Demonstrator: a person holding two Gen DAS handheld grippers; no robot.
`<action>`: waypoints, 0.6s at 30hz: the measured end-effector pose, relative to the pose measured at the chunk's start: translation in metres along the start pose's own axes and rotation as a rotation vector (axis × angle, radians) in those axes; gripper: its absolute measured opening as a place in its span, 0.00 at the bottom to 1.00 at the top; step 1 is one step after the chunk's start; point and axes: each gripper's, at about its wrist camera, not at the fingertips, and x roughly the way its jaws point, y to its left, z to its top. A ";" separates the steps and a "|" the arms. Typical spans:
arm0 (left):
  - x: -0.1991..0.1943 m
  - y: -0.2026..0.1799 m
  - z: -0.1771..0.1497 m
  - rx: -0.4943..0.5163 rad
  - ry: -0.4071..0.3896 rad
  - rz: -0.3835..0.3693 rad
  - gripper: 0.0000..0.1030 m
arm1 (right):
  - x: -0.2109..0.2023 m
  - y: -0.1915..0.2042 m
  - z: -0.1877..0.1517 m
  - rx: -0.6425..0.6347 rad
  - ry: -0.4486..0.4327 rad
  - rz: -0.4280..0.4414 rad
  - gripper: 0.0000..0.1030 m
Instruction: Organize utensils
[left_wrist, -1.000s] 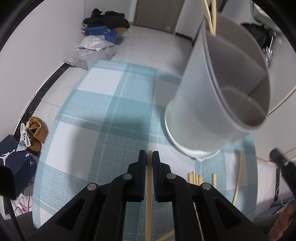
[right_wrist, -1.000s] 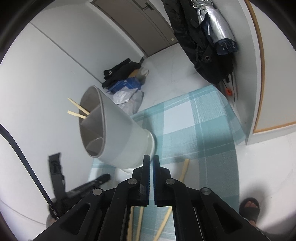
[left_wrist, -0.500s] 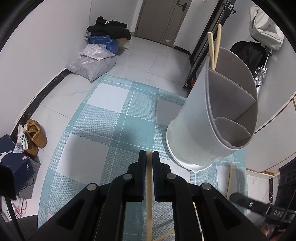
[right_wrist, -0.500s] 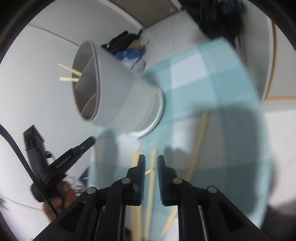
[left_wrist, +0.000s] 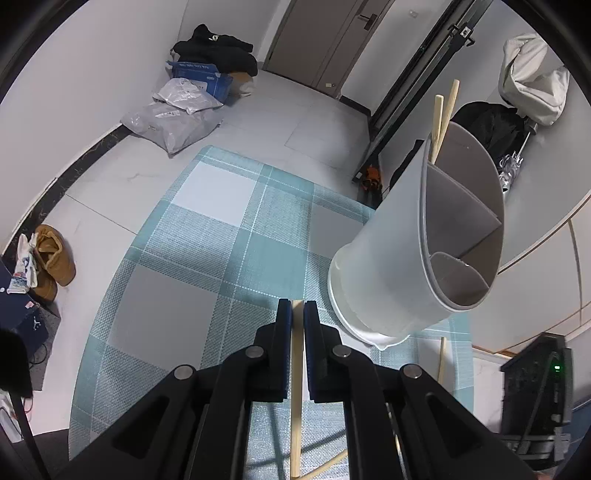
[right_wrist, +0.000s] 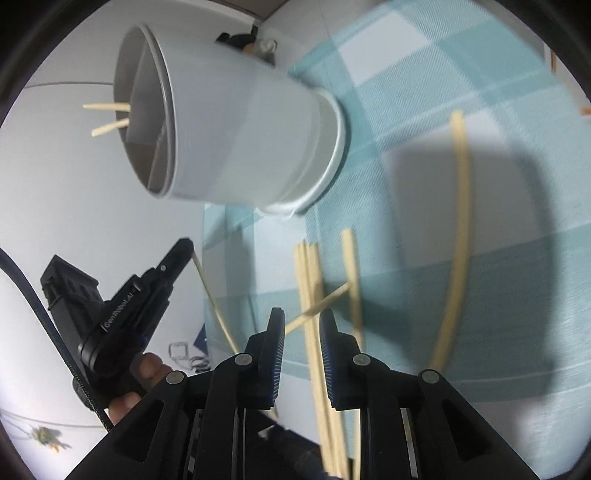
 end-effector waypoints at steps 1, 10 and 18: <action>0.000 0.001 0.000 -0.003 0.001 -0.005 0.03 | 0.003 0.000 0.000 0.010 0.000 0.002 0.19; -0.002 0.003 0.001 -0.004 0.016 -0.050 0.03 | 0.012 0.002 0.006 0.081 -0.033 -0.091 0.22; -0.006 0.005 0.001 -0.004 0.013 -0.064 0.03 | 0.023 0.018 0.011 0.015 -0.102 -0.213 0.05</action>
